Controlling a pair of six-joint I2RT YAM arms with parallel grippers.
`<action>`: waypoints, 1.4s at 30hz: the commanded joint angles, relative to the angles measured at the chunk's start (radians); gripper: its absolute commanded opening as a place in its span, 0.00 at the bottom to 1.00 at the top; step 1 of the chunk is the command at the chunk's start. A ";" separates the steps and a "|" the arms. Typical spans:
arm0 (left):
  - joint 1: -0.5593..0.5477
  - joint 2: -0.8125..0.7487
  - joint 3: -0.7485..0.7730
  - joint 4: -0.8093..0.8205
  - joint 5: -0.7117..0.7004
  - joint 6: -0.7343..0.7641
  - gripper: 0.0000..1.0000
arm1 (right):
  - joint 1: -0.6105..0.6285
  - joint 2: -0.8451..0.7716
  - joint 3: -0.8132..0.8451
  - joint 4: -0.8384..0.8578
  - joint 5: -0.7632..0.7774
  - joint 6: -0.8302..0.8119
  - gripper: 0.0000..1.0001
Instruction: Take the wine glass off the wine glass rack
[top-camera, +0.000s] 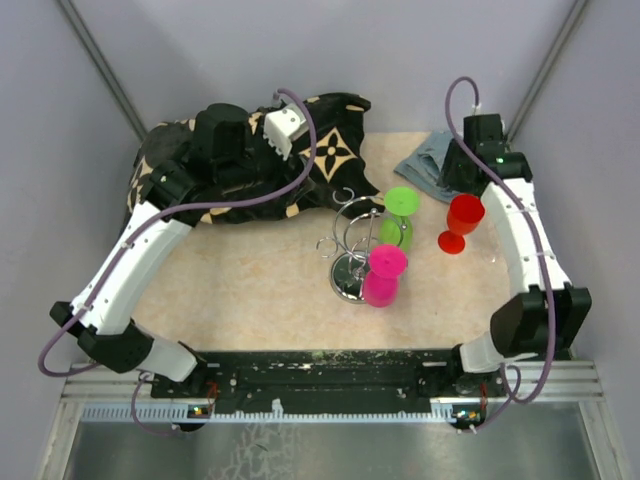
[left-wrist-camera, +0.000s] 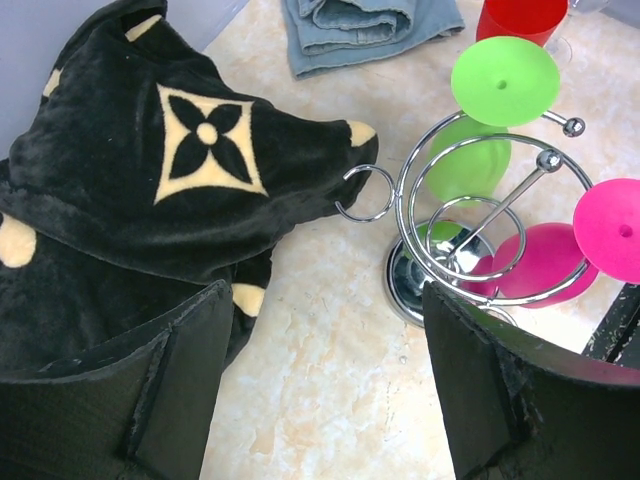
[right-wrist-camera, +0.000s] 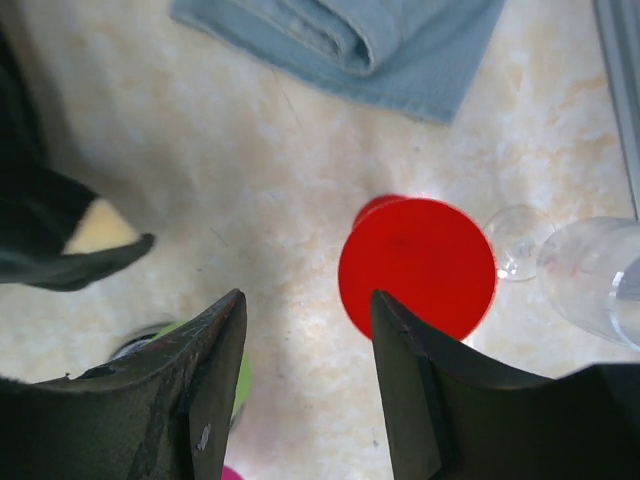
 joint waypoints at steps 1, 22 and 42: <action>0.007 0.029 0.051 -0.002 0.023 -0.040 0.82 | -0.003 -0.112 0.191 -0.120 -0.078 0.005 0.53; 0.571 0.262 0.023 0.158 0.787 -0.633 0.88 | -0.079 -0.029 0.259 -0.270 -0.795 0.049 0.43; 0.590 0.281 -0.060 0.284 0.927 -0.753 0.88 | -0.191 -0.192 -0.135 0.128 -1.011 0.273 0.39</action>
